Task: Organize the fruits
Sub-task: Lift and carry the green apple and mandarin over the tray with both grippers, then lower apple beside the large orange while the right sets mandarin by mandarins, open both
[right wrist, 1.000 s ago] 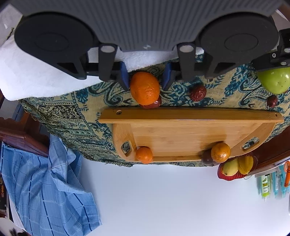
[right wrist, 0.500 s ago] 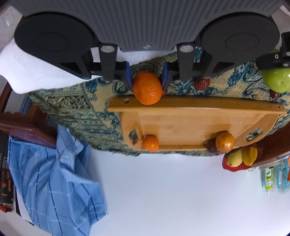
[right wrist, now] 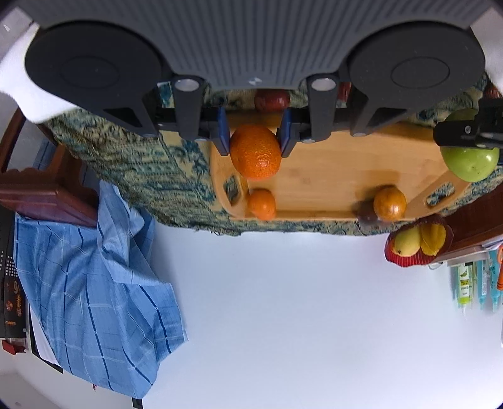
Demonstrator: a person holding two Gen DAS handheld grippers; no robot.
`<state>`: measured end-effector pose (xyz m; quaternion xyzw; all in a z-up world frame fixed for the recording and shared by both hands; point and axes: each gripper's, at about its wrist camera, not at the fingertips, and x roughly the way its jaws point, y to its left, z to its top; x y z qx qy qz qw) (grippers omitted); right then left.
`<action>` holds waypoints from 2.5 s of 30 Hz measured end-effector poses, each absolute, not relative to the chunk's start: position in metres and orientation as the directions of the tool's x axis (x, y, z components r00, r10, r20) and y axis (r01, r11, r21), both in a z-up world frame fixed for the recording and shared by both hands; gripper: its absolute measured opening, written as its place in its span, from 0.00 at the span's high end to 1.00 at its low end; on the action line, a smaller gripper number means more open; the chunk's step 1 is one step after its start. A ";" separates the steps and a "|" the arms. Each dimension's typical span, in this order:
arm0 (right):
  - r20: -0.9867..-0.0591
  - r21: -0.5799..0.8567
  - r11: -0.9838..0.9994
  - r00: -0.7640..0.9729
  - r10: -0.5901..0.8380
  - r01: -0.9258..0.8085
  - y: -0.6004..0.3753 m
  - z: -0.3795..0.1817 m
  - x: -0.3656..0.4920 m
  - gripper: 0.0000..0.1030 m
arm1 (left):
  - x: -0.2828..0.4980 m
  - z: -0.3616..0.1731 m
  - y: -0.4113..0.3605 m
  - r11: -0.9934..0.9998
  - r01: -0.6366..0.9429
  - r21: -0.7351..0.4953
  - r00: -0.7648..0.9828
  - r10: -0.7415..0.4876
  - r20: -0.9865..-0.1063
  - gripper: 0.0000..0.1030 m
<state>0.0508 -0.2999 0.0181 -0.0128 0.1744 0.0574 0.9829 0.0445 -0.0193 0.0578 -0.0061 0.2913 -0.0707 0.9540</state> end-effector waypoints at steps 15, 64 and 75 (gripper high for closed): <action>-0.363 -0.034 0.986 0.922 0.137 -0.160 -0.295 0.045 0.140 0.64 | 0.142 0.069 0.000 0.989 0.126 -0.081 0.801 -0.150 -0.580 0.46; -0.572 -0.016 0.991 0.814 0.098 -0.130 -0.272 0.004 0.216 0.62 | 0.198 0.029 0.014 0.980 0.144 -0.138 0.767 -0.198 -0.610 0.46; -0.575 -0.008 0.991 0.811 0.103 -0.131 -0.272 0.004 0.215 0.49 | 0.198 0.027 0.016 0.980 0.138 -0.147 0.759 -0.200 -0.620 0.45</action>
